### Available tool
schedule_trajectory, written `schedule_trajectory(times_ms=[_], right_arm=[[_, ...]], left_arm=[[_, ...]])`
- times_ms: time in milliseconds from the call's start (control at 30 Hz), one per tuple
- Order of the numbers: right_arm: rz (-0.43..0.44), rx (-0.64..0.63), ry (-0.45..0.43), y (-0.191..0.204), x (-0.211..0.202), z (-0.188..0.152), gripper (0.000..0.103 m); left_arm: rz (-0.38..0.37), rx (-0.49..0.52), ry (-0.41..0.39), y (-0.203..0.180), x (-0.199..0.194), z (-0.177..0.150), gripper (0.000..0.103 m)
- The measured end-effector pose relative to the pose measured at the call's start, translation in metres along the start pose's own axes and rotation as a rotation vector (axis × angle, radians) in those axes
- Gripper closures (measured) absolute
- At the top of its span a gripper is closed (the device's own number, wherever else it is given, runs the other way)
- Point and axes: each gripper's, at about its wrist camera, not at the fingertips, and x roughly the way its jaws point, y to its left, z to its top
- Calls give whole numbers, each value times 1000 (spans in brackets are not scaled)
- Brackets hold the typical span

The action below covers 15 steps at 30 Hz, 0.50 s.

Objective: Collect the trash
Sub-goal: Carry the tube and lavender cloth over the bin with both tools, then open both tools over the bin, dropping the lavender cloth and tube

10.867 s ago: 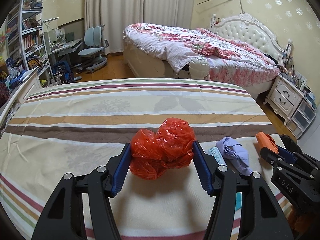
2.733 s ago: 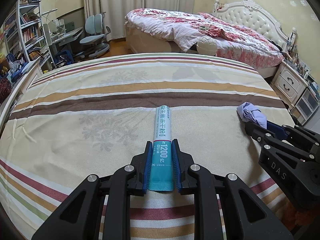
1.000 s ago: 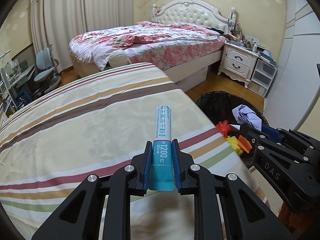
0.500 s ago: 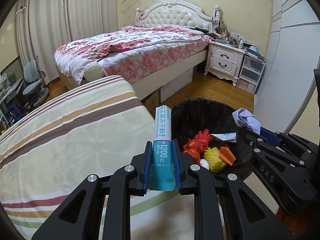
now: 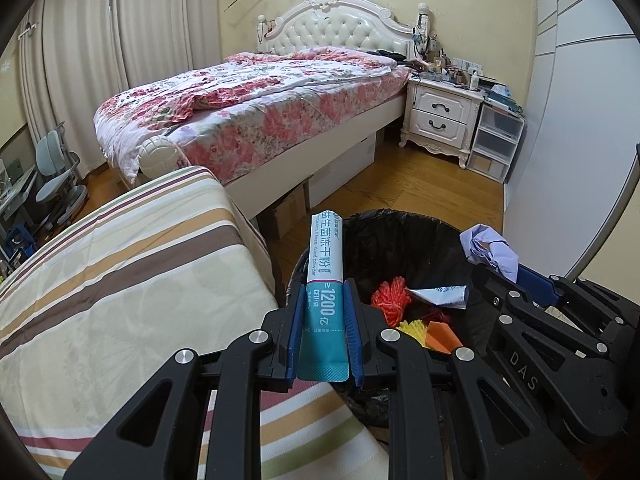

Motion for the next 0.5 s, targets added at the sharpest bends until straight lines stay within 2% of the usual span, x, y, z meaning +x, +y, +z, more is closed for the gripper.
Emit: schedule_trajectory(times_ms=[500], right_arm=[[-4, 30, 17, -13, 19, 6, 79]], left_arm=[[16, 29, 43, -10, 28, 4, 82]])
